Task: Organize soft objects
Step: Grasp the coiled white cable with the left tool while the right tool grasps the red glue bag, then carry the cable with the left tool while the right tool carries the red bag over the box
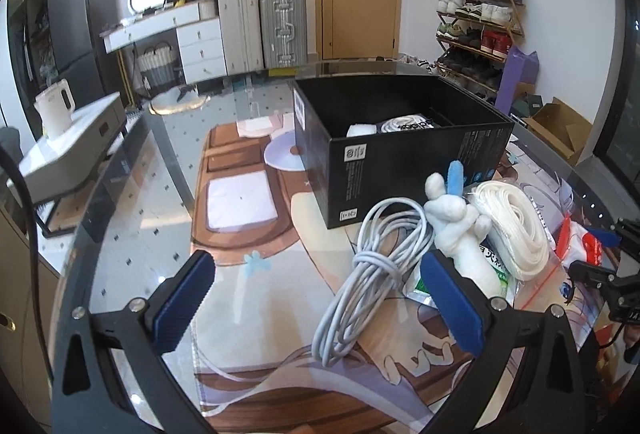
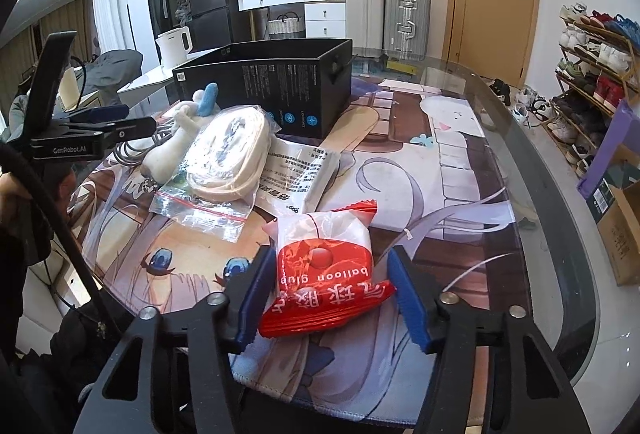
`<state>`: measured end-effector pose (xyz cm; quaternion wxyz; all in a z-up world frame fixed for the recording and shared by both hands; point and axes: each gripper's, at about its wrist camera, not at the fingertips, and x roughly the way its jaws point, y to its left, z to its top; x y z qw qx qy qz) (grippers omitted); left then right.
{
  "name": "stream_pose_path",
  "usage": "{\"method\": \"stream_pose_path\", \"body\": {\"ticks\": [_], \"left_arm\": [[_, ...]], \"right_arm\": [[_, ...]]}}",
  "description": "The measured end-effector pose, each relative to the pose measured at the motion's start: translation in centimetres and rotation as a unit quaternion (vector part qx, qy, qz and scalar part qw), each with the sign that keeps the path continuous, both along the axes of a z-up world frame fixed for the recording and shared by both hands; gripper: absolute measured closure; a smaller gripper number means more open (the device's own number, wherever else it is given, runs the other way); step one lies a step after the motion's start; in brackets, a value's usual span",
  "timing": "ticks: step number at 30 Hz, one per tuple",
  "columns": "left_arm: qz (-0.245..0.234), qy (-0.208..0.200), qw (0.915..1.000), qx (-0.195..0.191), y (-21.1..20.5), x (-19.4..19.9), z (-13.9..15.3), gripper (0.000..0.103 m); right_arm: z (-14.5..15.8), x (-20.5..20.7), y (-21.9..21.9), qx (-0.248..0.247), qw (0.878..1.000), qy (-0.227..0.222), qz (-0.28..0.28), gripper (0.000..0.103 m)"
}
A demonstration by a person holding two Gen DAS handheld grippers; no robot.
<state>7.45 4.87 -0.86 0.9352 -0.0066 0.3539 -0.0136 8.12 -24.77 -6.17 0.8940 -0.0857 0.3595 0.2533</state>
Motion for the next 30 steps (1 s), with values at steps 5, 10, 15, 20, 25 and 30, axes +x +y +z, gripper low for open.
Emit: {"method": "stream_pose_path", "body": {"ticks": [5,10,15,20,25,30], "left_arm": [[0.006,0.009,0.9996,-0.025,0.8,0.1,-0.3,0.004],[-0.009,0.014,0.9995,-0.029,0.6,0.2,-0.5,0.012],[-0.029,0.030,0.9988,-0.025,0.1,0.5,-0.9,0.031],[-0.050,0.027,0.9982,-0.020,-0.7,0.3,-0.7,0.047],[-0.066,0.028,0.9970,-0.031,-0.8,0.0,-0.6,0.064],[-0.083,0.027,0.9956,-0.035,-1.2,-0.4,-0.5,0.076]], "right_arm": [[0.0,0.0,0.2,0.002,1.000,0.001,0.008,0.048],[0.0,-0.1,0.2,0.002,1.000,0.001,0.007,0.048],[0.0,-0.3,0.2,0.002,1.000,0.001,0.008,0.048],[0.0,-0.2,0.2,0.002,1.000,0.002,0.008,0.048],[0.0,-0.2,0.2,0.002,1.000,0.002,0.009,0.048],[0.0,-0.2,0.2,0.002,1.000,0.002,0.009,0.048]]}}
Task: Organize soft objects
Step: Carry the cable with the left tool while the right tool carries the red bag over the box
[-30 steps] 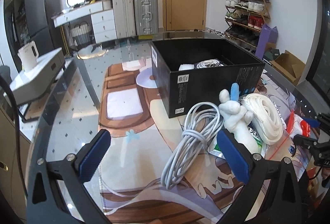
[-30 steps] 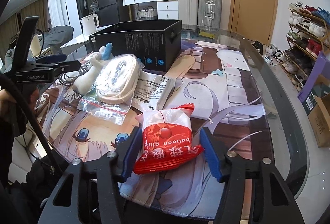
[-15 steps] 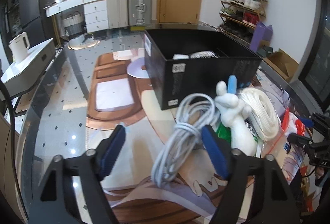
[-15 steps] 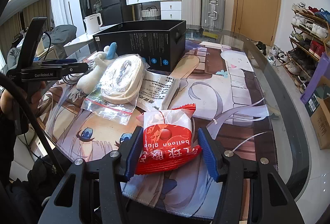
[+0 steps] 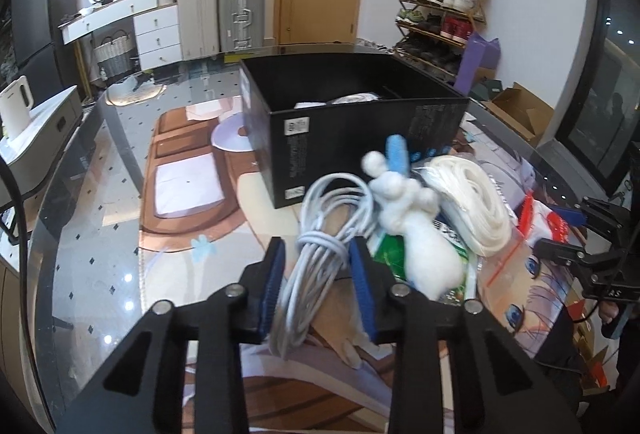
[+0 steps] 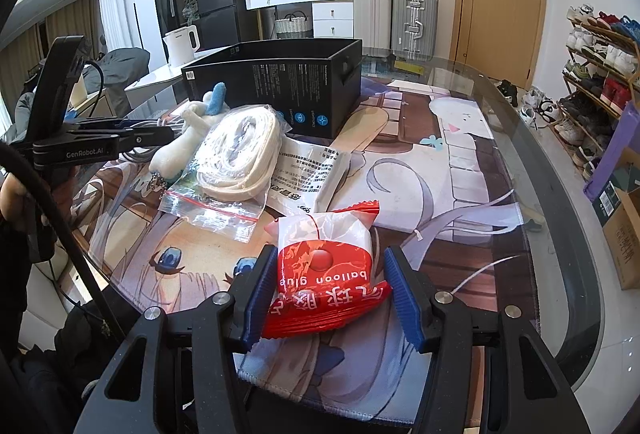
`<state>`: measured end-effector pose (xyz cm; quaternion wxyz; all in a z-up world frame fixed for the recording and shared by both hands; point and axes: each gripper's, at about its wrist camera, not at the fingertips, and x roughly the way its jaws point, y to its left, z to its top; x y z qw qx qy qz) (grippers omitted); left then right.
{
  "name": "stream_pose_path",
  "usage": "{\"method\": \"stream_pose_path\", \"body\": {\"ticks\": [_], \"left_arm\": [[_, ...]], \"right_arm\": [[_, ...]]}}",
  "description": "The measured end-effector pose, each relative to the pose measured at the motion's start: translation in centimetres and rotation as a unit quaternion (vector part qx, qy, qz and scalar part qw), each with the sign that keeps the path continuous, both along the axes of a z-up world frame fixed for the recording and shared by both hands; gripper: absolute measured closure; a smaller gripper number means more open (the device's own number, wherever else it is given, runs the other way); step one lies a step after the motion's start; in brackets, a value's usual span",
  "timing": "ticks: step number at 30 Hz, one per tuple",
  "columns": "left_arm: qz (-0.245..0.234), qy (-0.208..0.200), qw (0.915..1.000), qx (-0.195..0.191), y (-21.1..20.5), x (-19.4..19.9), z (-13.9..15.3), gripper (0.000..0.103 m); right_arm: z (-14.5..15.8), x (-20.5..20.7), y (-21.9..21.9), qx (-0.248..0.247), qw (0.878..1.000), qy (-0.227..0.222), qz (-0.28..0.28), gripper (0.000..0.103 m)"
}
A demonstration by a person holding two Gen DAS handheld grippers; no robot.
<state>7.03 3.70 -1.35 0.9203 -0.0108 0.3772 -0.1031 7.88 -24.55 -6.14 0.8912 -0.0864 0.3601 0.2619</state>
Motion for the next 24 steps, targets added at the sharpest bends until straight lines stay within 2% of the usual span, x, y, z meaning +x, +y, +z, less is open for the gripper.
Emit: {"method": "stream_pose_path", "body": {"ticks": [2,14,24], "left_arm": [[0.003,-0.001,1.0000,0.006,-0.2,-0.2,0.1,0.076],[0.020,-0.008,0.9996,-0.017,0.6,-1.9,0.3,0.076],[0.035,-0.035,0.9984,-0.027,1.4,-3.5,2.1,0.076]], "right_arm": [[0.0,0.0,0.0,0.000,1.000,0.000,0.000,0.048],[0.5,-0.3,0.2,0.005,1.000,-0.011,0.003,0.051],[2.0,-1.0,0.3,0.008,0.999,-0.031,0.004,0.052]]}}
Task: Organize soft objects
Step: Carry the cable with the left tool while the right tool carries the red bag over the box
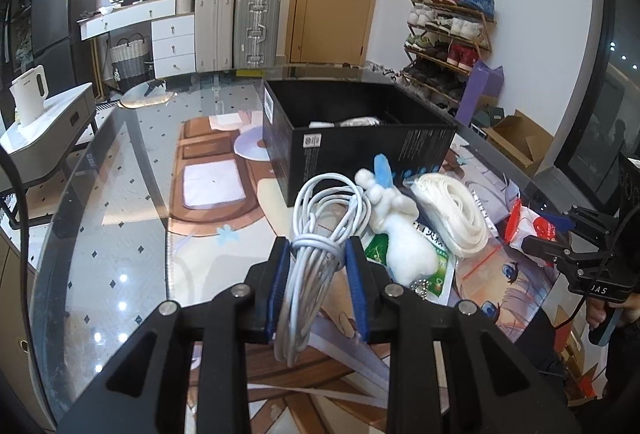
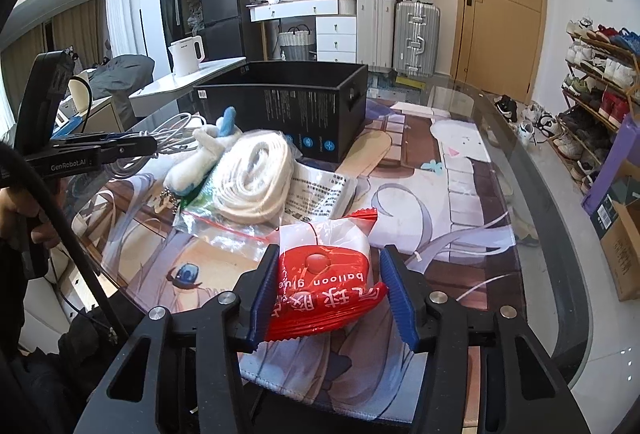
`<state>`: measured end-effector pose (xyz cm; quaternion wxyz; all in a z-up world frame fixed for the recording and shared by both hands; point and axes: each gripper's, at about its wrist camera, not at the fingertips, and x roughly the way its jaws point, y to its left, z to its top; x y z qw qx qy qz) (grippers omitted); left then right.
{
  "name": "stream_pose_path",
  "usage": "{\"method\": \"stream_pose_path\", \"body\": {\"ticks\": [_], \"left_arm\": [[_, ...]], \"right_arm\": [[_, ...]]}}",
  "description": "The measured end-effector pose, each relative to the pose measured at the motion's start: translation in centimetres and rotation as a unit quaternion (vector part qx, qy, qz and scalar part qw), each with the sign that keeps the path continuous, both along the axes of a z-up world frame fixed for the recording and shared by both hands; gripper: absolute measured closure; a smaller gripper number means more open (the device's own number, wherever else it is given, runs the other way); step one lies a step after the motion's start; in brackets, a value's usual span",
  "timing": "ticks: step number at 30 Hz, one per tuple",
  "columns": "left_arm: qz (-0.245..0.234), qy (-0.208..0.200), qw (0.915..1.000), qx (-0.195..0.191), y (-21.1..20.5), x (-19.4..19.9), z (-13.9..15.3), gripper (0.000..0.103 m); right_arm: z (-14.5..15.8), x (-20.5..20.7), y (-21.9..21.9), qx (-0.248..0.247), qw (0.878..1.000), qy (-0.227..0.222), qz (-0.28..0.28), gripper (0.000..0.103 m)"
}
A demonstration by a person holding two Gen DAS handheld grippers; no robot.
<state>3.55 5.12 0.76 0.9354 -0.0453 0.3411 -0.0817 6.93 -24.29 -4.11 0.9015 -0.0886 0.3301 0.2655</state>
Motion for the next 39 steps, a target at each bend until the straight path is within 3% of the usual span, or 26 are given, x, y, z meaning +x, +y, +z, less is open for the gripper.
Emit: {"method": "stream_pose_path", "body": {"ticks": [17,39], "left_arm": [[0.031,-0.050,0.9982,-0.011,0.4,-1.0,3.5,0.076],[0.011,-0.071,0.9974,-0.005,-0.7,3.0,5.9,0.076]], "right_arm": [[3.8,0.5,0.5,0.017,0.999,-0.033,0.000,0.052],[7.4,4.1,3.0,0.038,0.998,-0.051,0.019,0.052]]}}
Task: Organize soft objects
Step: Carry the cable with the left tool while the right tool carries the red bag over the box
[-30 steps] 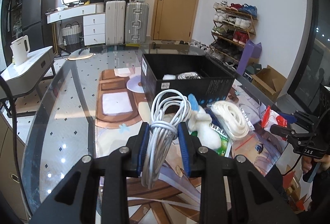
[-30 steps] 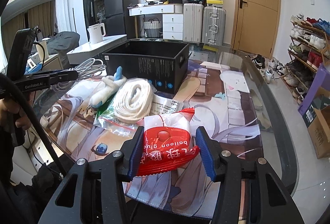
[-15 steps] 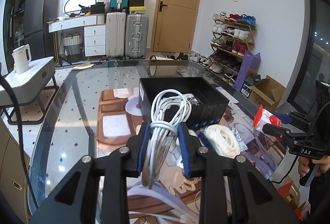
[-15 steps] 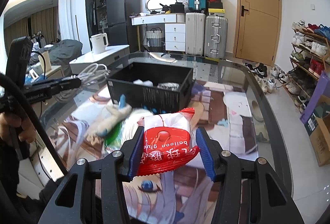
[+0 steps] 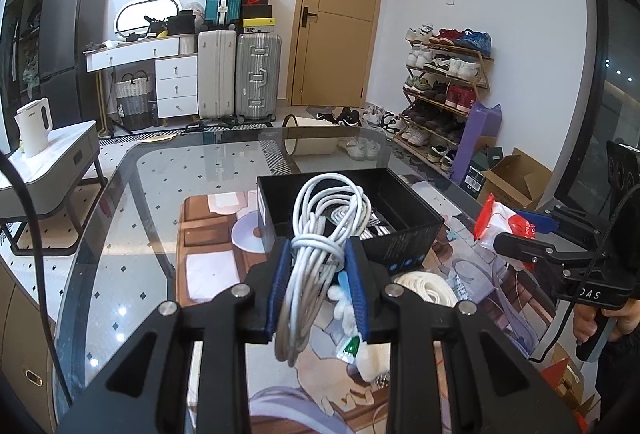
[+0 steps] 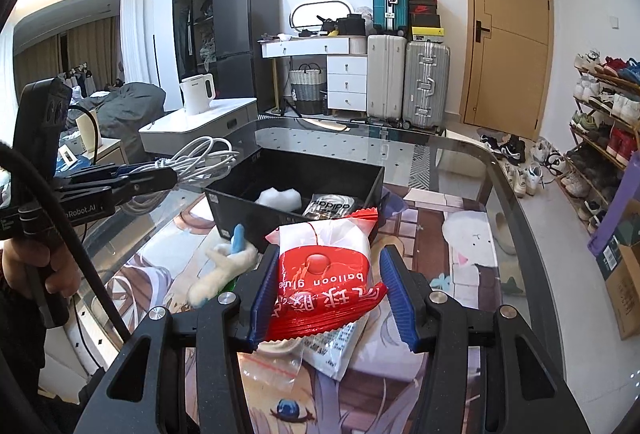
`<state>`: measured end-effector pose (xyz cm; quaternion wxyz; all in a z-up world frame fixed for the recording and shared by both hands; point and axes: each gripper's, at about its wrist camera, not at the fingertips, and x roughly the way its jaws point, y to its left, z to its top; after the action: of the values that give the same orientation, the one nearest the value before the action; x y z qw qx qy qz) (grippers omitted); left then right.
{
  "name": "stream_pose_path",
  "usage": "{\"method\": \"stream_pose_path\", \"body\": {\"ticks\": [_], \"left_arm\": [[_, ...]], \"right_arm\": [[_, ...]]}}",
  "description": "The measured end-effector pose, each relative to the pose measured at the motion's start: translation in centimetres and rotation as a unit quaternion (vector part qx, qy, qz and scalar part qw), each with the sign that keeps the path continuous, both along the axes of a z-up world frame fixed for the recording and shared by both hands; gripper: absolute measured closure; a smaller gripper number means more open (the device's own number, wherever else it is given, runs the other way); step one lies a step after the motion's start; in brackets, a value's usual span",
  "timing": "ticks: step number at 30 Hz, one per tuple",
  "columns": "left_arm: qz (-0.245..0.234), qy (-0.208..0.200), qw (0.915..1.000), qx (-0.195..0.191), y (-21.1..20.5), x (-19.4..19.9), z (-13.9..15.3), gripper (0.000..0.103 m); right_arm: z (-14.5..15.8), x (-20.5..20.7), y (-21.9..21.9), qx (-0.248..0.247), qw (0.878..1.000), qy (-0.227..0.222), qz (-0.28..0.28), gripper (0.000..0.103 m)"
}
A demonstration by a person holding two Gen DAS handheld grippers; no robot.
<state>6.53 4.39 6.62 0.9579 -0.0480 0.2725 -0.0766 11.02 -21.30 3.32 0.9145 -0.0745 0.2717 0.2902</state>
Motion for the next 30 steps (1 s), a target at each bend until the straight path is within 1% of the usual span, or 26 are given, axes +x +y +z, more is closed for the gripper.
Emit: {"method": "stream_pose_path", "body": {"ticks": [16,30], "left_arm": [[-0.009,-0.008,0.9999,0.002,-0.4,3.4,0.9,0.076],[-0.027,0.005,0.9996,0.009,-1.8,7.1,-0.2,0.076]], "right_arm": [[0.8,2.6,1.5,-0.015,1.000,-0.002,0.015,0.052],[0.2,6.0,4.0,-0.038,0.999,0.012,0.034,0.052]]}}
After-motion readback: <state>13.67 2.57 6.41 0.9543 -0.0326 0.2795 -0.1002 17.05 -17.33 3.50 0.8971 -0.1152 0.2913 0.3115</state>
